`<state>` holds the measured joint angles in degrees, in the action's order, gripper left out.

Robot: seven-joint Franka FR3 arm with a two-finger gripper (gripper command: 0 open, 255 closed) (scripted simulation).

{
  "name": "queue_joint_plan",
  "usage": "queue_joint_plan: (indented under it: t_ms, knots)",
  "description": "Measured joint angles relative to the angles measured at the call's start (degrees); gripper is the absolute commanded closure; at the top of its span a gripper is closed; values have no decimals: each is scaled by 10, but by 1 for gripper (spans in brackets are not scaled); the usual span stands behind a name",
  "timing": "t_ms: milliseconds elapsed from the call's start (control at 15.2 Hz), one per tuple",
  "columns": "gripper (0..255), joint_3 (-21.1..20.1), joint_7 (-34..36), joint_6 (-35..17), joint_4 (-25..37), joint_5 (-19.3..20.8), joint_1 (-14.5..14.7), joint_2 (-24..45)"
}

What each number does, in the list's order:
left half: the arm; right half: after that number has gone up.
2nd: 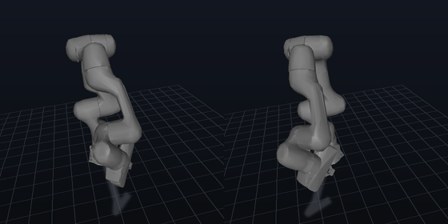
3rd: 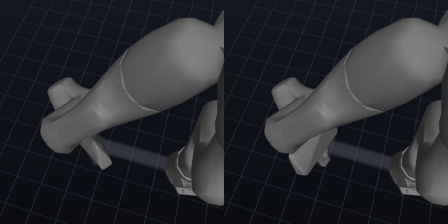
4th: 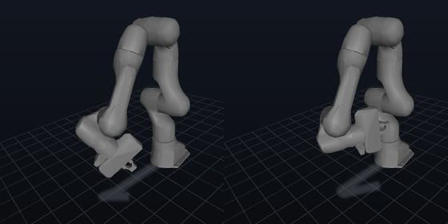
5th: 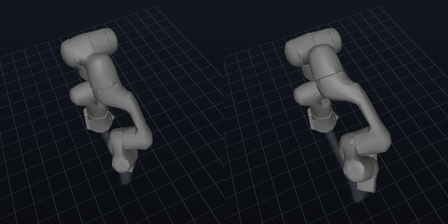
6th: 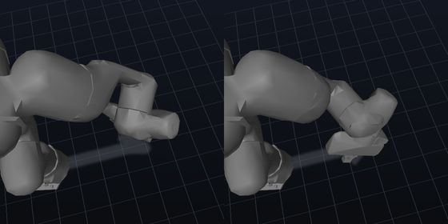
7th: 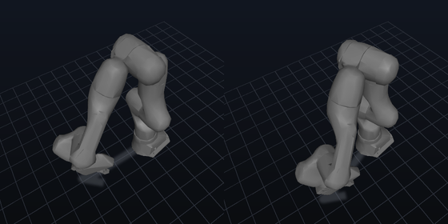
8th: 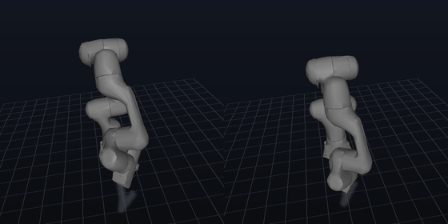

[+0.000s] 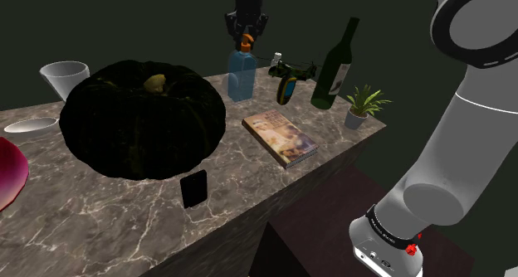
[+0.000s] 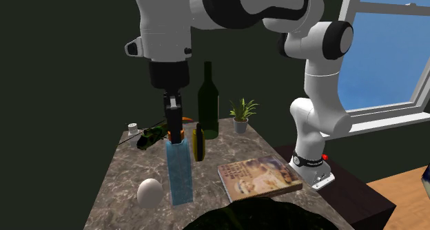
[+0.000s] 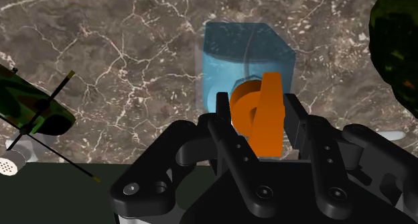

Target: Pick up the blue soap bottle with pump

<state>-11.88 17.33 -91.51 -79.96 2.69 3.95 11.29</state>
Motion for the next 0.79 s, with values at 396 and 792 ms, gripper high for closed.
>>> queue_joint_plan:
  t_ms: [396,792]
  knots:
    - [255,-1,1,57,77,4,4,20]
    - [255,-2,2,114,159,10,10,46]
